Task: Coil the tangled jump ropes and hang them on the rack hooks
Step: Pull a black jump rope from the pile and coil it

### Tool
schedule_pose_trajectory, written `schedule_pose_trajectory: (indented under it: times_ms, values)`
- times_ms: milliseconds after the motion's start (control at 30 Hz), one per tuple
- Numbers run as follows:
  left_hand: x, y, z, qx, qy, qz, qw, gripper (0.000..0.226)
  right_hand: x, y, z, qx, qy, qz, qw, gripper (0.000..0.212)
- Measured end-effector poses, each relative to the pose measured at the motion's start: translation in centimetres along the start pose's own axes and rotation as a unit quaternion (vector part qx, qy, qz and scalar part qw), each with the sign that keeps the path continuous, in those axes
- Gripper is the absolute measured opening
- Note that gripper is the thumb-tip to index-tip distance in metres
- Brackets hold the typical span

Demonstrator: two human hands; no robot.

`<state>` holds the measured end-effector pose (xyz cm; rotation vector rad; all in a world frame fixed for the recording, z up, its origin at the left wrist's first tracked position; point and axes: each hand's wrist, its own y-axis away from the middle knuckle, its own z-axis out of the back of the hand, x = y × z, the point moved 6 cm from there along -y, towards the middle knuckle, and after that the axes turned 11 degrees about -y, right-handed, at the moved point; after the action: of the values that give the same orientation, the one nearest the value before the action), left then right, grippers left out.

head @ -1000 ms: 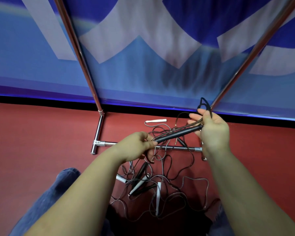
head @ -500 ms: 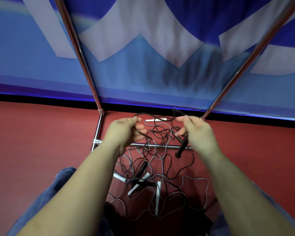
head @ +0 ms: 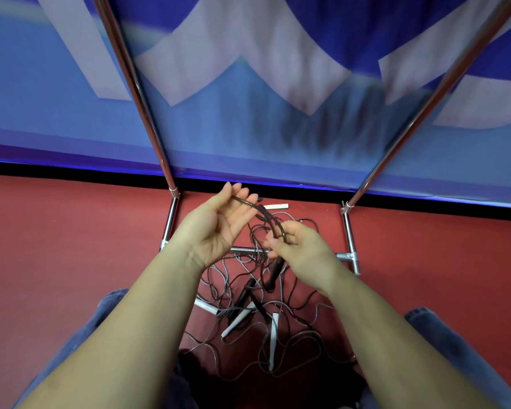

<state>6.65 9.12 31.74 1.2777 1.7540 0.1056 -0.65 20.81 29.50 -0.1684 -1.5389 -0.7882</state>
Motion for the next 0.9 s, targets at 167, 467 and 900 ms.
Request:
schedule_pose_trajectory:
  times_ms: [167, 467, 900]
  values:
    - [1.9, -0.3, 0.4, 0.028, -0.382, 0.001, 0.924, 0.013, 0.9, -0.2, 1.7, -0.082, -0.163, 0.001, 0.983, 0.014]
    - [4.2, -0.2, 0.8, 0.074, -0.659, 0.005, 0.749, 0.027, 1.7, -0.2, 4.0, -0.125, -0.217, 0.009, 0.968, 0.012]
    - [2.0, -0.5, 0.7, -0.033, -0.272, 0.002, 0.962, 0.022, 0.7, -0.5, 2.1, -0.030, 0.071, 0.018, 0.997, 0.016]
